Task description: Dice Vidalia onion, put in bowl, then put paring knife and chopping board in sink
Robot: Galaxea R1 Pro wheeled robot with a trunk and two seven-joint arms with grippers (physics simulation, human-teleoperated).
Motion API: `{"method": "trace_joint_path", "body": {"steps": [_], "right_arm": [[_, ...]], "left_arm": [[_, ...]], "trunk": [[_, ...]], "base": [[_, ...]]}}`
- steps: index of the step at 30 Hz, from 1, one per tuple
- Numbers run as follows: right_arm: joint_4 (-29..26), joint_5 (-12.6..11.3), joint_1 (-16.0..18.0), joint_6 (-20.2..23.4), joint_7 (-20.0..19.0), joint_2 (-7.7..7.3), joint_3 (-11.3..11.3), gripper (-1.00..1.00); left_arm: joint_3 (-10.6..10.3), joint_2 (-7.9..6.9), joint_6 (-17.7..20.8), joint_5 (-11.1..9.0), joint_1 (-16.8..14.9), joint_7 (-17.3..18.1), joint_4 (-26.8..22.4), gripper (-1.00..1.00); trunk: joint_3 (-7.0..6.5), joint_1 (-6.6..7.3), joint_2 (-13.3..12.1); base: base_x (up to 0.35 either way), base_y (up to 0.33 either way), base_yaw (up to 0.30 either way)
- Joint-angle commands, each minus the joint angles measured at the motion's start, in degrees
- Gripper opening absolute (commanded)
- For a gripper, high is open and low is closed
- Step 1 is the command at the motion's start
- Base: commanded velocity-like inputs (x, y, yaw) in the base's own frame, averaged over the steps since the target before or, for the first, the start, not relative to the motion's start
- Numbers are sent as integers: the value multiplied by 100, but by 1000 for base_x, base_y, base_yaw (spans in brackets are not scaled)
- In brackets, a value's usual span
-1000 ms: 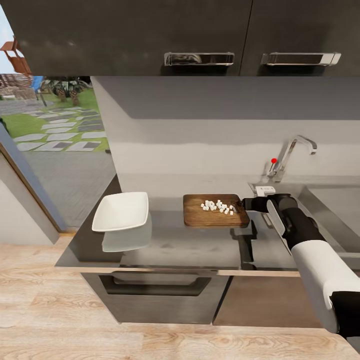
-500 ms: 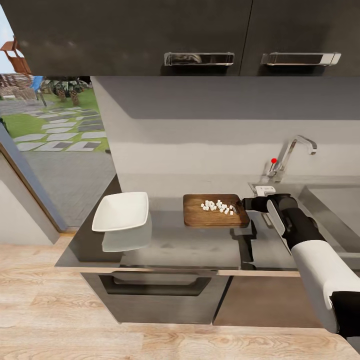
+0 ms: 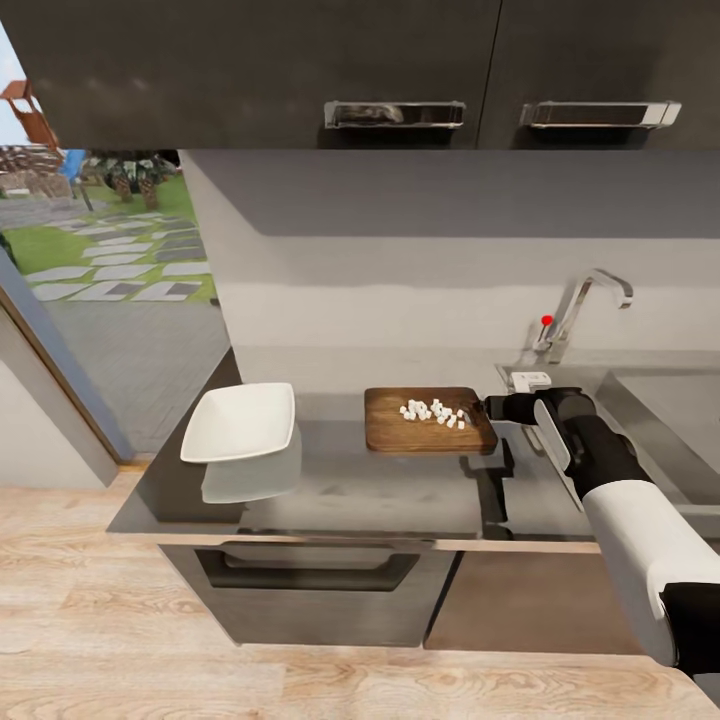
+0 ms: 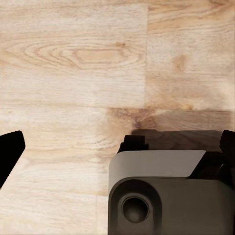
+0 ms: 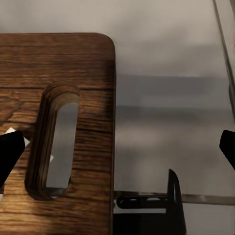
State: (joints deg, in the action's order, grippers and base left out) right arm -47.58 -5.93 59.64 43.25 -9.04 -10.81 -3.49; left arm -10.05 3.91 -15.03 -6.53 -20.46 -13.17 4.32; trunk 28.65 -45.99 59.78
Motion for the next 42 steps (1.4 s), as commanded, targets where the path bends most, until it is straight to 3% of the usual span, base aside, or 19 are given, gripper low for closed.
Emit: {"method": "trace_joint_path", "body": {"steps": [1, 26, 42], "right_arm": [[-5, -58, 3, 25, 26, -8, -20, 100], [-5, -58, 3, 25, 25, 0, -29, 100], [-5, -58, 3, 25, 25, 0, -29, 100]], "left_arm": [[-50, 5, -44, -59, -10, -5, 28, 100], [-50, 5, -44, -59, -10, -7, 28, 100], [-50, 4, -52, -59, -10, -9, 28, 100]], "trunk": [[12, 0, 4], [183, 0, 4], [191, 0, 4]], "base": [[0, -3, 0], [0, 0, 0], [2, 0, 0]]}}
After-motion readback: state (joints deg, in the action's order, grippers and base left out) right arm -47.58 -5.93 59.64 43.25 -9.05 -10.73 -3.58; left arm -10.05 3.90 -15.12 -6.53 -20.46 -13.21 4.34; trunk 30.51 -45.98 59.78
